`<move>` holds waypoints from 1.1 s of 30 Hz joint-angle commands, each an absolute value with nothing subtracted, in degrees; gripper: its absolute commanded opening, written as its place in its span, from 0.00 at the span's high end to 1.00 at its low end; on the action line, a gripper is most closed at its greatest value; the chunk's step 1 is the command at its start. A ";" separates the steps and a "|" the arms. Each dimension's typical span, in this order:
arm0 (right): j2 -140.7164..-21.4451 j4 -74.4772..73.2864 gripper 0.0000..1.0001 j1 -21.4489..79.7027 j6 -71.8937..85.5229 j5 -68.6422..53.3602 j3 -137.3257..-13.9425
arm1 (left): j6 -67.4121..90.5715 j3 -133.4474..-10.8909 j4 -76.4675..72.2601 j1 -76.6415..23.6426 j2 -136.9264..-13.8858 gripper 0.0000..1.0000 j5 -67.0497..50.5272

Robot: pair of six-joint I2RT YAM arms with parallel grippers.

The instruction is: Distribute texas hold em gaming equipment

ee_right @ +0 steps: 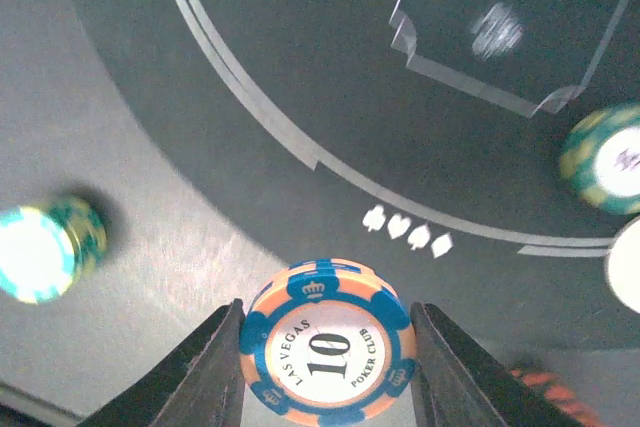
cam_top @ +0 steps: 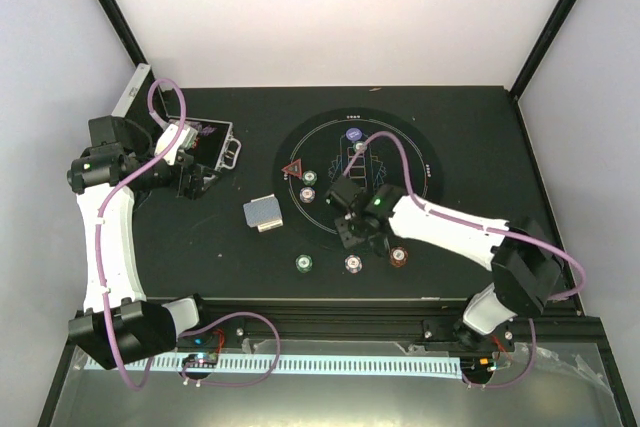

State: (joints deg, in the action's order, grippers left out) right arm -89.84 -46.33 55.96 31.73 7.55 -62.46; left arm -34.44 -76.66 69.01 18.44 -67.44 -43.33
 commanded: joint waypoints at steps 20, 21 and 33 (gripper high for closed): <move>-127.93 -54.17 0.83 23.25 16.16 8.99 -116.35 | -34.56 -77.76 67.01 18.98 -69.01 0.01 -45.08; -130.10 -54.48 0.83 22.76 16.12 8.48 -119.26 | -34.74 -77.77 66.99 19.00 -69.22 0.01 -45.03; -144.65 -53.85 0.83 19.27 17.74 3.98 -130.25 | -35.87 -77.67 66.94 18.98 -70.16 0.01 -44.92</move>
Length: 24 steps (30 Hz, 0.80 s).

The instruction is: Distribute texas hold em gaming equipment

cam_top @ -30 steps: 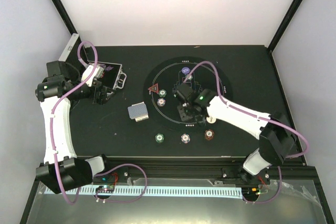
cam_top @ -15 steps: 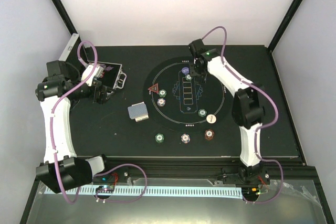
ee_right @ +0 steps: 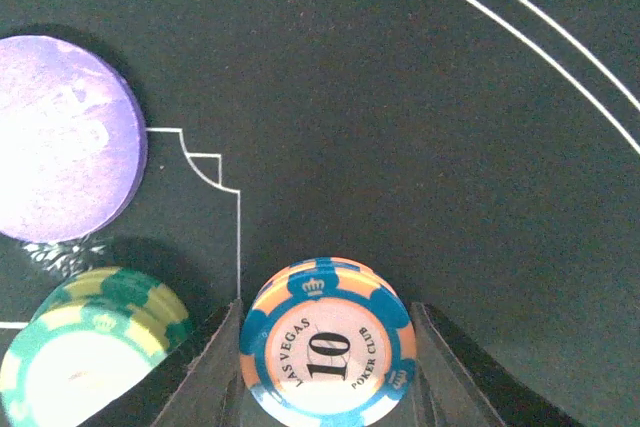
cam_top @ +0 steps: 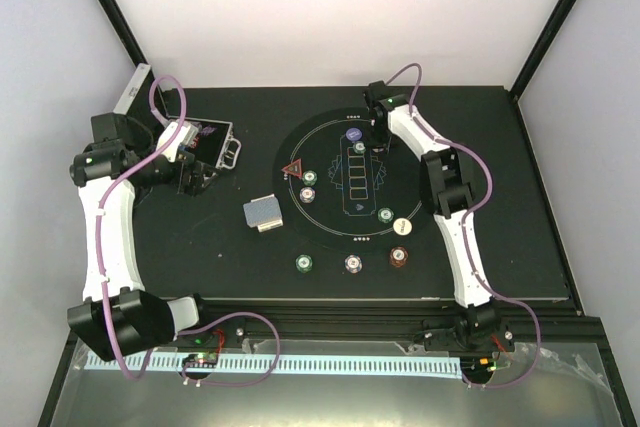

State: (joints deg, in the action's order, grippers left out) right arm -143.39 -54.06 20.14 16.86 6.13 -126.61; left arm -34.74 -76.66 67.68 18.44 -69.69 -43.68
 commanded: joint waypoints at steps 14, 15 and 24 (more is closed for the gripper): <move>-147.86 -54.46 0.48 18.94 17.47 4.66 -133.38 | -35.60 -77.96 67.05 18.98 -70.43 0.01 -45.35; -147.65 -54.74 0.44 18.98 17.35 4.73 -133.52 | -35.58 -77.96 67.03 19.00 -70.38 0.01 -45.40; -137.50 -55.49 0.34 18.99 16.94 7.70 -133.74 | -35.03 -78.00 67.60 18.99 -69.27 0.01 -46.10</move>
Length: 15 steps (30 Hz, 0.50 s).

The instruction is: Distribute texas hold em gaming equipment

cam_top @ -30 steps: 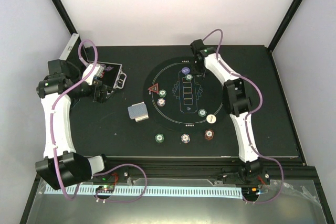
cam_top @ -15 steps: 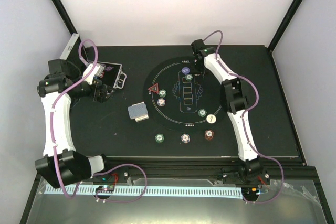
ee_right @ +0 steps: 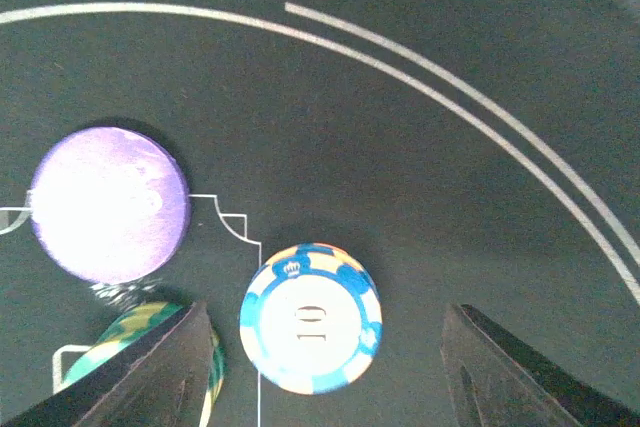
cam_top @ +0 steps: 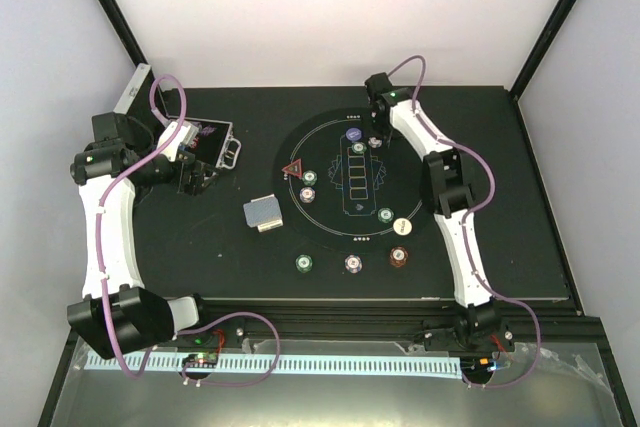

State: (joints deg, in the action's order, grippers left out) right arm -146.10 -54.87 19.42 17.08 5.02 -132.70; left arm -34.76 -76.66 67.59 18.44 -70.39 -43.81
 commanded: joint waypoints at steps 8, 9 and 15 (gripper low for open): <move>-117.42 -52.45 0.34 22.09 18.63 8.24 -111.96 | -34.51 -79.54 68.60 18.98 -68.75 0.01 -46.10; -113.15 -50.08 0.32 23.68 19.03 9.43 -105.77 | -34.42 -79.42 68.58 18.98 -68.53 0.01 -46.20; -92.62 -42.15 0.24 38.16 25.86 11.56 -75.03 | -36.49 -77.02 69.22 18.93 -67.09 0.01 -47.56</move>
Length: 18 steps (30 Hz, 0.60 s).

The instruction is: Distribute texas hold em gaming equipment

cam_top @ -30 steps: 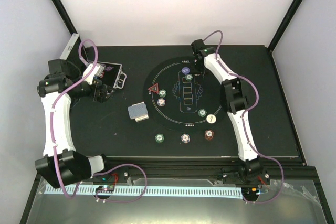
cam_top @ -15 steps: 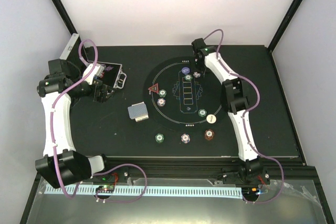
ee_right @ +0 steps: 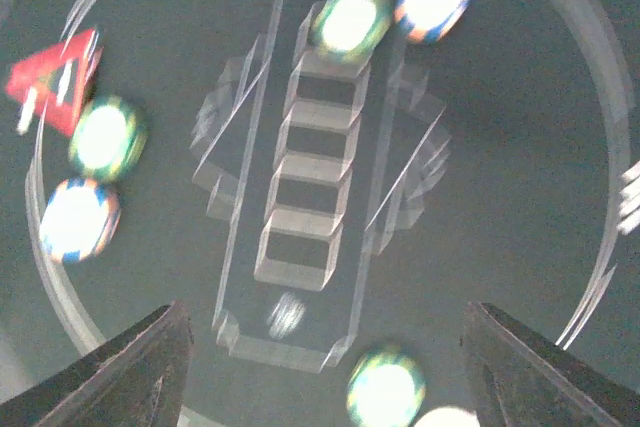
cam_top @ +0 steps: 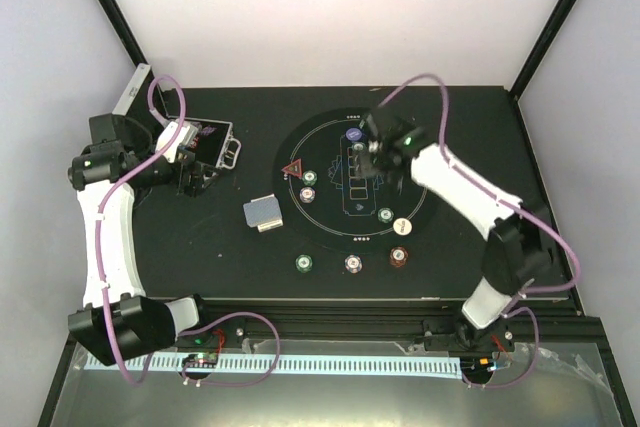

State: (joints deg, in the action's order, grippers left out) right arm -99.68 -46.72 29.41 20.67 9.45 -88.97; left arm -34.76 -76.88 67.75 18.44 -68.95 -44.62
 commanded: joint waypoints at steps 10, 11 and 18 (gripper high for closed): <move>-85.05 -36.71 0.11 58.48 40.33 8.40 -54.08 | -36.87 -76.06 70.17 18.99 -65.50 0.01 -48.33; -85.52 -36.44 0.11 59.42 41.17 8.31 -53.36 | -36.77 -76.01 70.18 18.98 -65.26 0.01 -48.47; -91.00 -35.72 0.11 62.96 42.25 7.11 -52.21 | -36.70 -76.07 70.05 18.98 -64.48 0.01 -48.28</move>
State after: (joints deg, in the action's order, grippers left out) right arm -88.73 -38.13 62.00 39.62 7.46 -52.38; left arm -35.62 -75.96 69.08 18.44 -65.39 -46.52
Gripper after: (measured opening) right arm 0.893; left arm 0.989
